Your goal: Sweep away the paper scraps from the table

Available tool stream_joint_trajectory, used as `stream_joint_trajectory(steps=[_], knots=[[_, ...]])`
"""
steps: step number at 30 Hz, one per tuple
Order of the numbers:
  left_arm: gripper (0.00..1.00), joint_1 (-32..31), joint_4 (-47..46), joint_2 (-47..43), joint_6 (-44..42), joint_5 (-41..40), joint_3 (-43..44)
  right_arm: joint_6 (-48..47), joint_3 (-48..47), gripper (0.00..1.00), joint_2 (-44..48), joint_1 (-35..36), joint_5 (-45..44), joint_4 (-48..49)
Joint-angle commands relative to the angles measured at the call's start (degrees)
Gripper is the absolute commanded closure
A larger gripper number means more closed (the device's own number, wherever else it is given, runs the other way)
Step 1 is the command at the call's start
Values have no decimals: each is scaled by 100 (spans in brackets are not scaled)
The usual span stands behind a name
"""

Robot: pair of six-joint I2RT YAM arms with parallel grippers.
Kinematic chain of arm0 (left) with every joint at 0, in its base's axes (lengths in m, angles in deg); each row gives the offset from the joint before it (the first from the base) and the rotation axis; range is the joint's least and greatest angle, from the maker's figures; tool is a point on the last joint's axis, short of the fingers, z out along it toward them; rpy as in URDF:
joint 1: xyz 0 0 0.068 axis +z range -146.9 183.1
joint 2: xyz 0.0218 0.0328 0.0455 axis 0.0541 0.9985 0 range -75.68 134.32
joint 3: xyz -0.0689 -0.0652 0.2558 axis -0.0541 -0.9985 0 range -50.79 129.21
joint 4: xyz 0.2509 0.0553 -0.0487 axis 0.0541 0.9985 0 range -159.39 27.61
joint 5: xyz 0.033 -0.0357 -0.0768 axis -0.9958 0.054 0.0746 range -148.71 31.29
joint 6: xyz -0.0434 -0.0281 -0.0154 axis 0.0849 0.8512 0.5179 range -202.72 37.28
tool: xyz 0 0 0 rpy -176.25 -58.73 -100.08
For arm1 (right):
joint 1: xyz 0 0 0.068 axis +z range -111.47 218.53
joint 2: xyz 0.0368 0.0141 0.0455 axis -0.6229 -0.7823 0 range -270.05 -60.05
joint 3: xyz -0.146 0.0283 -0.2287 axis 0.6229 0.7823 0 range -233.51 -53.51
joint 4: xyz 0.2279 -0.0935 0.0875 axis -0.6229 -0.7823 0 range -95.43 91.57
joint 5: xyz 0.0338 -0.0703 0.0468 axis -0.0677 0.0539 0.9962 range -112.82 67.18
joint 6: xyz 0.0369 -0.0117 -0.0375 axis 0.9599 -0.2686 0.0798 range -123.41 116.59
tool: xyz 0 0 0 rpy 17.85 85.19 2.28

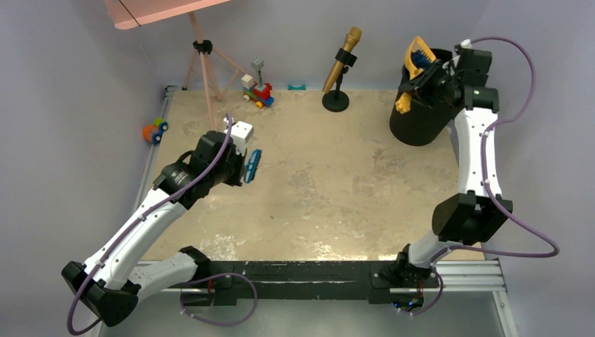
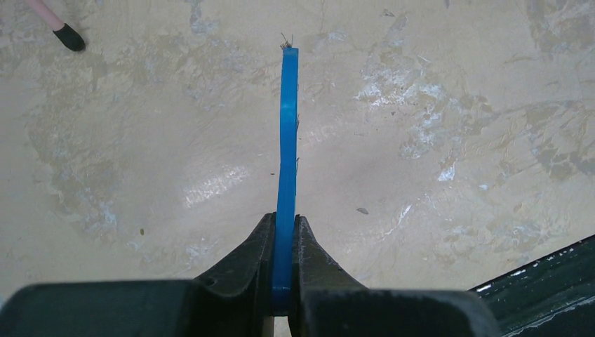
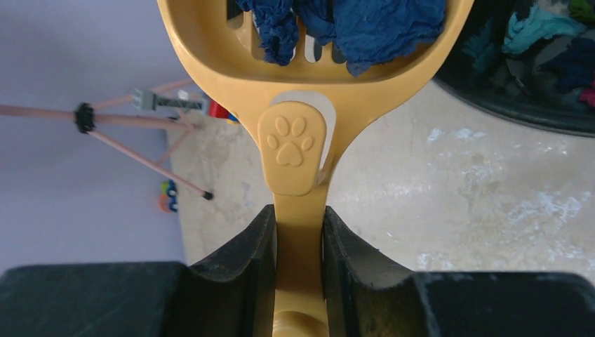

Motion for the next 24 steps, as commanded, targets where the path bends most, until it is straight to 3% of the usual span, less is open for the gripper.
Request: stream_joint_trajectory(steps=[1, 3, 7, 14, 16, 24], knots=[[100, 12, -260, -52, -39, -35, 8, 1085, 338, 100, 88, -644, 1560, 1515], [100, 9, -230, -11, -39, -13, 1, 1656, 821, 100, 133, -918, 2014, 2293], [100, 11, -91, 121, -48, -57, 65, 3792, 2522, 100, 363, -1373, 2866, 5308], [100, 8, -88, 146, -57, -44, 57, 6405, 4084, 100, 245, -1499, 2877, 9025], [100, 15, -74, 157, -57, -30, 52, 6823, 4197, 100, 165, -1499, 2827, 9598], [100, 13, -48, 178, -79, -38, 74, 7209, 3985, 100, 44, -1514, 2919, 10370]])
